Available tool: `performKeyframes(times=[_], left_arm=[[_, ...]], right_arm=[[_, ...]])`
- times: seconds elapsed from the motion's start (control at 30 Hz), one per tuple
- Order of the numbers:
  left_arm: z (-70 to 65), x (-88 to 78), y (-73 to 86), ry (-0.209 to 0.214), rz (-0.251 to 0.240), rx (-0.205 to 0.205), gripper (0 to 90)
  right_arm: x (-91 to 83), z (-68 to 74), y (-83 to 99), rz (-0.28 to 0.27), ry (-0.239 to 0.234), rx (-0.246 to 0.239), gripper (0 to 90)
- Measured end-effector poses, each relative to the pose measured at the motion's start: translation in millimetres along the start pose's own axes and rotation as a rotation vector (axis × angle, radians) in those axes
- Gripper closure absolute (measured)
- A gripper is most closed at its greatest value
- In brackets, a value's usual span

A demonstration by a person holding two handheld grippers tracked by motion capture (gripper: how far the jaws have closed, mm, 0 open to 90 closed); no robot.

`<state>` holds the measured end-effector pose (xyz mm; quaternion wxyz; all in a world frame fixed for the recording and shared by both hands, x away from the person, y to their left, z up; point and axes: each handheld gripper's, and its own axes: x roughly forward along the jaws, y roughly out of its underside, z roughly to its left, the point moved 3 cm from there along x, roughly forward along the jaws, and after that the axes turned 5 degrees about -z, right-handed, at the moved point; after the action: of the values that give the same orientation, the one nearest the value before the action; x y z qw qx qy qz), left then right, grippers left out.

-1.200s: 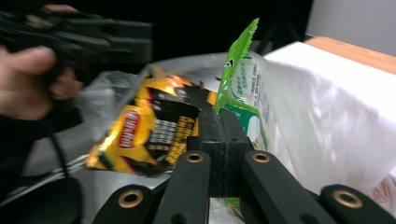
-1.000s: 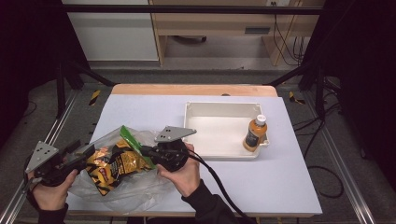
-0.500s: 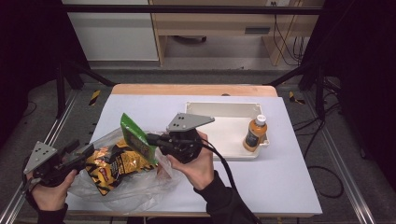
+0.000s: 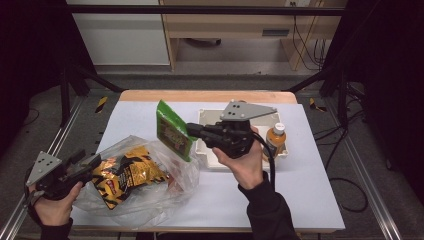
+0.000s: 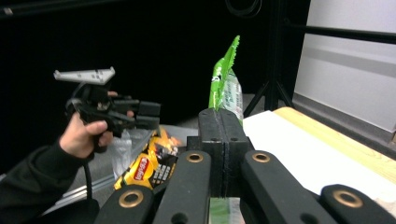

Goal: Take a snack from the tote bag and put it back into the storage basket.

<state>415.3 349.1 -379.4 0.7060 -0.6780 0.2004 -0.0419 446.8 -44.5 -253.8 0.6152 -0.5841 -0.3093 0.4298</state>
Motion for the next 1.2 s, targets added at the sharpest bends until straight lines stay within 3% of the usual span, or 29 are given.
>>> performKeyframes(times=[0.13, 0.3, 0.73, 1.0, 1.2], left_arm=[[-0.9, -0.3, -0.3, 0.001, -0.001, 0.002, 41.1], [-0.7, -0.8, -0.7, 0.002, -0.004, 0.002, 41.1], [-3.4, 0.6, -0.6, 0.001, 0.002, 0.007, 41.1], [-2.9, 0.4, -0.5, 0.001, 0.001, 0.007, 41.1], [-3.5, 0.5, -0.6, 0.001, 0.002, 0.008, 41.1]], right_arm=[[-16.0, -9.9, -5.2, -0.001, 0.058, -0.019, 90.0], [-31.9, -29.4, 0.8, 0.030, 0.129, -0.020, 90.0], [-60.1, -83.0, 35.5, 0.117, 0.264, 0.045, 90.0], [-64.4, -109.7, 61.1, 0.159, 0.306, 0.079, 90.0], [-69.1, -121.9, 66.8, 0.152, 0.322, 0.089, 90.0]])
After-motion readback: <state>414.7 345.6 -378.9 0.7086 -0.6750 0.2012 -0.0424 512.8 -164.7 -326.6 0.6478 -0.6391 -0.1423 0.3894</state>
